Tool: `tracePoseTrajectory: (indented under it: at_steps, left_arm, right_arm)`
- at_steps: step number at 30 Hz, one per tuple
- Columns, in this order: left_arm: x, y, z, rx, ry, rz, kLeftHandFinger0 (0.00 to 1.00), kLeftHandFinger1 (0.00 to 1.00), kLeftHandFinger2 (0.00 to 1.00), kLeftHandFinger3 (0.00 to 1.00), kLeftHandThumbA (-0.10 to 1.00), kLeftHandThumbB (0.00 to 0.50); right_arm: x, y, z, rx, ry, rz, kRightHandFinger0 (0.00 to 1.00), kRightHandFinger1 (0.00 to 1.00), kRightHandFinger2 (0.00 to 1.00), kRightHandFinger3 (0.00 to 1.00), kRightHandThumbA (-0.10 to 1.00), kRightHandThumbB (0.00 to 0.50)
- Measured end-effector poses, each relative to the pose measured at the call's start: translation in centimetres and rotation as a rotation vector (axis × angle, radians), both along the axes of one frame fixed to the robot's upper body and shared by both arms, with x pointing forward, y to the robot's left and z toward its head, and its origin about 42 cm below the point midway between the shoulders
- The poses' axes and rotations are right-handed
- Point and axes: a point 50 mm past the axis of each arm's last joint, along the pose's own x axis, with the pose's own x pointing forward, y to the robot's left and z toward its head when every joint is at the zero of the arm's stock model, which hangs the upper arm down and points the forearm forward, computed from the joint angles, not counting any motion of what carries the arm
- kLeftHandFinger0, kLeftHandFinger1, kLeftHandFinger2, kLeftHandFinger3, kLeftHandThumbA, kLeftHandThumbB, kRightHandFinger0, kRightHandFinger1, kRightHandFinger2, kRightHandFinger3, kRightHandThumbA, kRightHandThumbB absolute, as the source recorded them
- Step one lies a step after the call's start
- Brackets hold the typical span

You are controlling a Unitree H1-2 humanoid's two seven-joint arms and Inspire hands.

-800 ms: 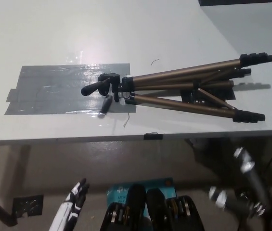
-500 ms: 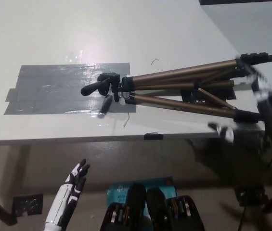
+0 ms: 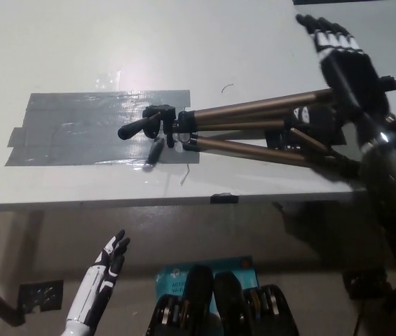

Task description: A tripod is kept on the middle of the desk infront of the robot and the robot grabs one of its legs to pick it up and hands it to a person

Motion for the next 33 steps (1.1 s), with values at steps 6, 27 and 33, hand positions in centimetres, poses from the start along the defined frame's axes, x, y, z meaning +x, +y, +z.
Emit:
tracePoseTrajectory:
  at_steps: [6, 27, 33]
  left_arm:
    - [0.6, 0.1, 0.5, 0.006, -0.015, -0.007, 1.0, 1.0, 1.0, 1.0, 1.0, 0.111]
    - [2.9, -0.1, 2.3, 0.03, -0.057, -0.048, 1.0, 1.0, 1.0, 1.0, 0.96, 0.059]
    - [3.4, -0.2, 2.7, 0.035, -0.068, -0.061, 1.0, 1.0, 1.0, 1.0, 0.97, 0.026]
  right_arm:
    - [2.9, 0.9, -0.2, -0.134, 0.05, -0.078, 1.0, 1.0, 1.0, 1.0, 1.0, 0.488]
    - [5.5, 1.3, -0.2, -0.252, 0.145, -0.137, 1.0, 1.0, 1.0, 1.0, 1.0, 0.5]
    - [4.9, 1.2, 1.5, -0.226, 0.139, -0.088, 1.0, 1.0, 1.0, 1.0, 1.0, 0.5]
